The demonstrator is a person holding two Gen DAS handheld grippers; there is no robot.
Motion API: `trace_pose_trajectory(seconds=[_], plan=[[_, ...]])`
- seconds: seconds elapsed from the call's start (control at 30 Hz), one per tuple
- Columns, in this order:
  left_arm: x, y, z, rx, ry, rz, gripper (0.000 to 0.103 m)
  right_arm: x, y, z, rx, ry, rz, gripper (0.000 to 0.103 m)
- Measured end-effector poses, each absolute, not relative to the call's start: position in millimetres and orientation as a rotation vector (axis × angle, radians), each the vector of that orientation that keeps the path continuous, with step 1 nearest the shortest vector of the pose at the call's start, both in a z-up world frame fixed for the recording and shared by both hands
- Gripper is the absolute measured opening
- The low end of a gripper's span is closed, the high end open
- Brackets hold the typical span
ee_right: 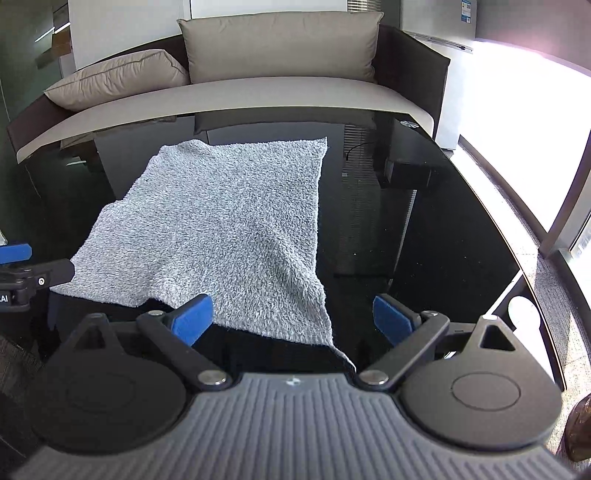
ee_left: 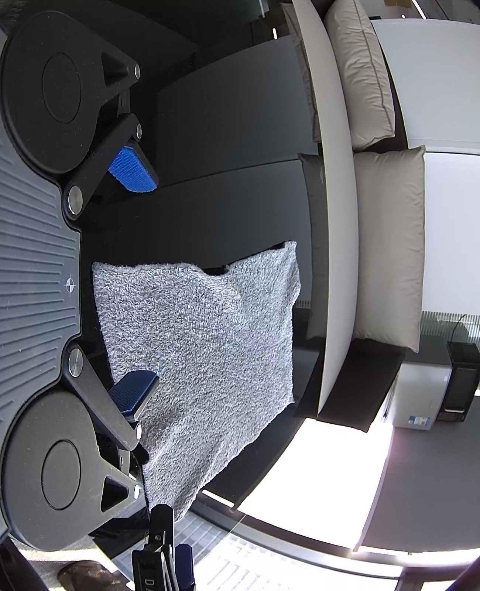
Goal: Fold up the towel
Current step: 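Lower the open left gripper to the towel edge and close on it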
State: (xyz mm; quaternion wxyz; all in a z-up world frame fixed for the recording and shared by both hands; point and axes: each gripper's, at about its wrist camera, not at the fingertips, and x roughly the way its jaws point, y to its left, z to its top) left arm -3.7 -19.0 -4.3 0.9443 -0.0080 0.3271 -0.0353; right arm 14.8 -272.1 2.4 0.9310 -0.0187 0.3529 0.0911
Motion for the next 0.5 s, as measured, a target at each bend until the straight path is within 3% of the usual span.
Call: trace_pose_trajectory(seconds=[0.33,0.5], plan=[[-1.6,-20.3,-5.8,-0.018,0.691,-0.092,0.1,17.0,-271.9,1.6,-0.041,0.735,0.181,0.096],[0.6,-21.0,-9.5,-0.013,0.718,-0.103,0.079,17.2,-271.2,1.3,-0.046,0.734,0.179,0.095]])
